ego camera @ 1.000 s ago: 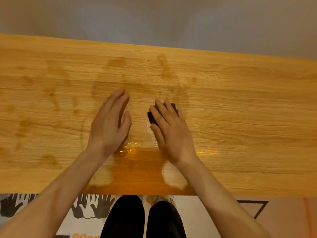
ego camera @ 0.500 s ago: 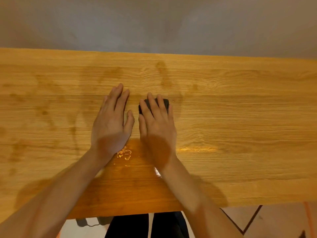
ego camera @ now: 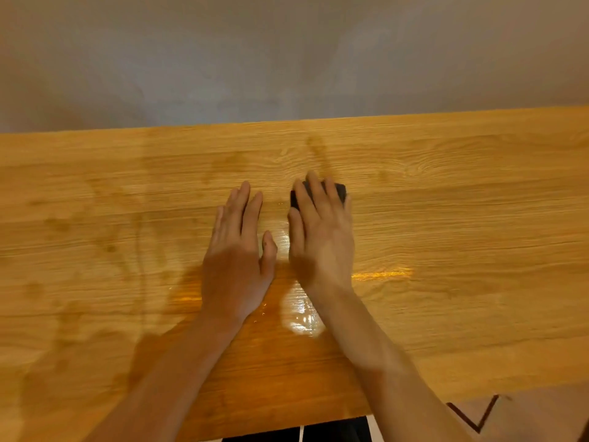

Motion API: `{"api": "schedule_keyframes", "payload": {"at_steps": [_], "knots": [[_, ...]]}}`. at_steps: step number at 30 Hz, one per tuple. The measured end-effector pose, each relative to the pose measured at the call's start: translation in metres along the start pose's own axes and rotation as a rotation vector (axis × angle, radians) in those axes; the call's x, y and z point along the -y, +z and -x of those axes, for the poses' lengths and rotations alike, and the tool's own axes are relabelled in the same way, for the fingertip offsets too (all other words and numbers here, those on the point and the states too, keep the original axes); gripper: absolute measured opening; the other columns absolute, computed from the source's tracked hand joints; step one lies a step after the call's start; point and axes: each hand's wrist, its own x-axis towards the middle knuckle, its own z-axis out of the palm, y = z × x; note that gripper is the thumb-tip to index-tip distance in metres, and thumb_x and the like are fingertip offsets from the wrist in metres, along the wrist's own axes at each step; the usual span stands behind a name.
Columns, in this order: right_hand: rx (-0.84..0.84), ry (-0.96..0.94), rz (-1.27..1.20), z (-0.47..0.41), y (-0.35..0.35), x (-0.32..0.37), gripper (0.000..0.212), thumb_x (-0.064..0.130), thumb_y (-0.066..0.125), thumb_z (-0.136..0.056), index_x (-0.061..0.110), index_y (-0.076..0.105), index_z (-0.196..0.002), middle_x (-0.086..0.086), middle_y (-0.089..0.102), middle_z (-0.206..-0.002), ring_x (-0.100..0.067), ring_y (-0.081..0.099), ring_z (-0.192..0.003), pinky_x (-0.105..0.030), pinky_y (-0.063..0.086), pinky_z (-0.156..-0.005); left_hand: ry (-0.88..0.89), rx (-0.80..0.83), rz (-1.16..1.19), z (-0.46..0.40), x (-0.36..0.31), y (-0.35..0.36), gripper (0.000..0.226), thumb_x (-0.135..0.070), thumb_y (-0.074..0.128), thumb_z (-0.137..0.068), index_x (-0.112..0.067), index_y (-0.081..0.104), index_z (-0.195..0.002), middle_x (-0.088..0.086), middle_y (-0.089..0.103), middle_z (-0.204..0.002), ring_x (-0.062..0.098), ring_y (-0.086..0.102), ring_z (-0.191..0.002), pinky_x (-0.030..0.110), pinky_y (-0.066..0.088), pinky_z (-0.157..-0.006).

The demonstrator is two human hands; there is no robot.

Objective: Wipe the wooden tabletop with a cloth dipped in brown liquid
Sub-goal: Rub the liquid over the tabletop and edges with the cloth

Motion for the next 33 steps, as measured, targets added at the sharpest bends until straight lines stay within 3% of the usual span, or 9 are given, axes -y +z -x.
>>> {"api": "schedule_keyframes", "payload": {"at_steps": [3,5,9,12,17,20,25,28,33], "knots": [[0.103,-0.162,0.013,-0.002,-0.009,-0.010,0.044,0.025,0.043,-0.103,0.015,0.042,-0.146,-0.002,0.034,-0.155,-0.020,0.021,-0.147,-0.040,0.010,-0.122,0.004,0.013,-0.001,0.000,-0.001,0.000,0.055,-0.019,0.043,-0.100,-0.005,0.039,-0.153,0.011,0.030,-0.164,0.022,0.023,-0.154,0.039,0.016,-0.128],[0.120,-0.149,0.042,-0.003,-0.031,-0.044,0.045,0.027,0.044,-0.103,0.016,0.040,-0.147,-0.001,0.032,-0.156,-0.018,0.019,-0.148,-0.042,0.012,-0.122,0.009,0.016,-0.003,0.000,0.000,0.000,0.055,-0.020,0.042,-0.100,-0.004,0.039,-0.152,0.011,0.031,-0.163,0.022,0.024,-0.154,0.038,0.015,-0.127],[-0.043,0.221,0.013,-0.011,-0.068,-0.111,0.046,0.026,0.039,-0.104,0.014,0.038,-0.148,-0.005,0.029,-0.157,-0.023,0.018,-0.148,-0.049,0.013,-0.121,0.001,0.044,-0.017,0.000,0.000,-0.003,0.056,-0.022,0.041,-0.101,-0.005,0.037,-0.153,0.011,0.029,-0.164,0.022,0.022,-0.154,0.034,0.010,-0.128],[-0.151,0.340,0.039,-0.024,-0.052,-0.090,0.045,0.024,0.037,-0.102,0.007,0.045,-0.142,-0.013,0.038,-0.152,-0.033,0.029,-0.144,-0.049,0.016,-0.120,-0.021,0.068,-0.023,-0.003,0.000,-0.003,0.057,-0.024,0.040,-0.100,-0.007,0.035,-0.154,0.009,0.027,-0.165,0.017,0.017,-0.155,0.030,0.005,-0.127],[0.062,-0.105,0.040,-0.029,0.006,0.011,0.049,0.032,0.028,-0.102,0.013,0.043,-0.145,-0.005,0.034,-0.156,-0.022,0.022,-0.147,-0.045,0.012,-0.122,-0.038,0.101,-0.003,-0.003,0.000,-0.004,0.059,-0.028,0.039,-0.099,-0.010,0.035,-0.155,0.004,0.023,-0.167,0.015,0.012,-0.156,0.028,0.002,-0.127],[0.172,-0.271,0.037,-0.039,-0.012,-0.012,0.051,0.038,0.027,-0.102,0.017,0.040,-0.147,0.000,0.031,-0.157,-0.017,0.018,-0.148,-0.041,0.008,-0.122,-0.028,0.103,-0.019,-0.003,-0.001,-0.005,0.058,-0.032,0.039,-0.101,-0.009,0.037,-0.154,0.005,0.024,-0.166,0.018,0.016,-0.156,0.033,0.011,-0.128],[0.018,0.040,0.045,-0.052,-0.073,-0.122,0.047,0.032,0.033,-0.103,0.017,0.040,-0.147,-0.001,0.031,-0.157,-0.021,0.021,-0.148,-0.042,0.009,-0.122,-0.017,0.111,-0.012,-0.001,0.000,-0.006,0.058,-0.033,0.039,-0.102,-0.008,0.036,-0.154,0.004,0.024,-0.167,0.020,0.019,-0.156,0.041,0.018,-0.127],[-0.065,0.182,-0.002,-0.059,-0.060,-0.109,0.047,0.029,0.030,-0.104,0.015,0.039,-0.147,-0.005,0.029,-0.157,-0.024,0.018,-0.148,-0.048,0.011,-0.122,-0.052,0.121,0.068,-0.002,-0.002,-0.011,0.058,-0.033,0.041,-0.101,-0.011,0.036,-0.154,-0.002,0.023,-0.167,0.018,0.018,-0.156,0.040,0.019,-0.127],[-0.001,-0.158,0.038,-0.061,0.008,-0.016,0.042,0.028,0.039,-0.102,0.014,0.050,-0.140,-0.007,0.043,-0.150,-0.026,0.032,-0.143,-0.051,0.026,-0.117,-0.083,0.112,0.091,-0.017,-0.002,-0.014,0.059,-0.034,0.038,-0.101,-0.010,0.038,-0.154,0.003,0.029,-0.165,0.018,0.021,-0.155,0.038,0.012,-0.128]]}}
